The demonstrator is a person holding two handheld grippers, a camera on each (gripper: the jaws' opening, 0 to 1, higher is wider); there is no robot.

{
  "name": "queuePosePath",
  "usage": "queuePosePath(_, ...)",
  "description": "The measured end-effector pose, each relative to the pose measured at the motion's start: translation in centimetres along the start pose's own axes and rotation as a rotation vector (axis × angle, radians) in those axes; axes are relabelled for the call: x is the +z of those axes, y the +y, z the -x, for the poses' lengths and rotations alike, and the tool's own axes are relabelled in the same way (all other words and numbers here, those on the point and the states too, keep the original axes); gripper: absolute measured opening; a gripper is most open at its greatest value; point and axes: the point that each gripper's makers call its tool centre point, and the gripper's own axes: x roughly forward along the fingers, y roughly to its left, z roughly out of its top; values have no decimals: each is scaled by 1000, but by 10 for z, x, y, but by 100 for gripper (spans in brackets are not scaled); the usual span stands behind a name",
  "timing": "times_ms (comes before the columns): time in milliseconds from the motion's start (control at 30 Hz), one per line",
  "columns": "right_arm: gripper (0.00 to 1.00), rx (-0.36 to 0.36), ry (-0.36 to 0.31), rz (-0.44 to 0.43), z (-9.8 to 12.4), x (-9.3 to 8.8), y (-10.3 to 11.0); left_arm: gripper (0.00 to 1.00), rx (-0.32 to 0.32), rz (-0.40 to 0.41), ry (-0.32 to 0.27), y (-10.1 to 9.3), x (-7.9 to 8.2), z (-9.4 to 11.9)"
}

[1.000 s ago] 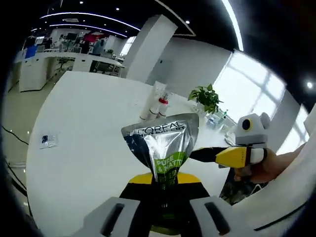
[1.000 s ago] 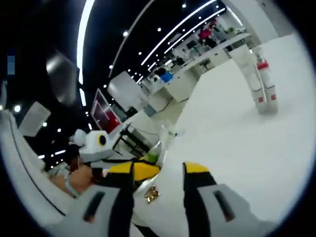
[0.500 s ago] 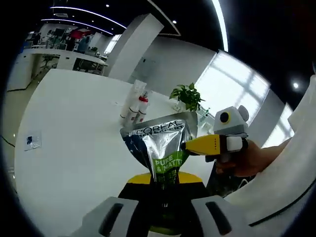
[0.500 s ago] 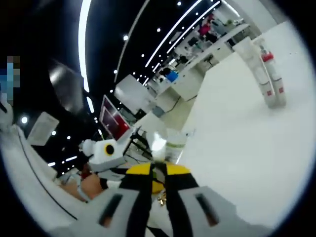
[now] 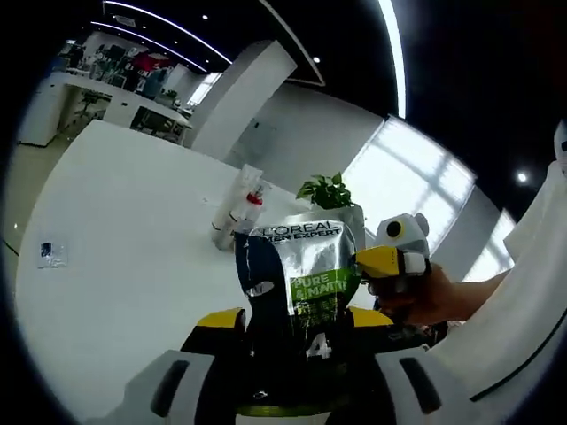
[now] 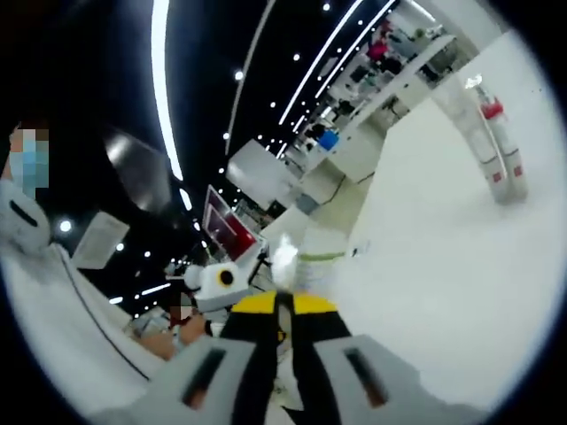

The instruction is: Arrange the skincare products in the storage area until every visible bottle or jar stands upright without overlapping.

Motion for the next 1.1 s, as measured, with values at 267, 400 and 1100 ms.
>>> queuePosePath(267, 2, 112, 11, 16, 8, 7, 20, 62, -101, 124, -71, -9, 8, 0)
queuePosePath(400, 2, 179, 18, 14, 13, 9, 32, 60, -216, 186, -116, -28, 13, 0)
queuePosePath(1100, 7, 180, -42, -19, 22, 11, 21, 2, -434, 371, -257, -65, 40, 6)
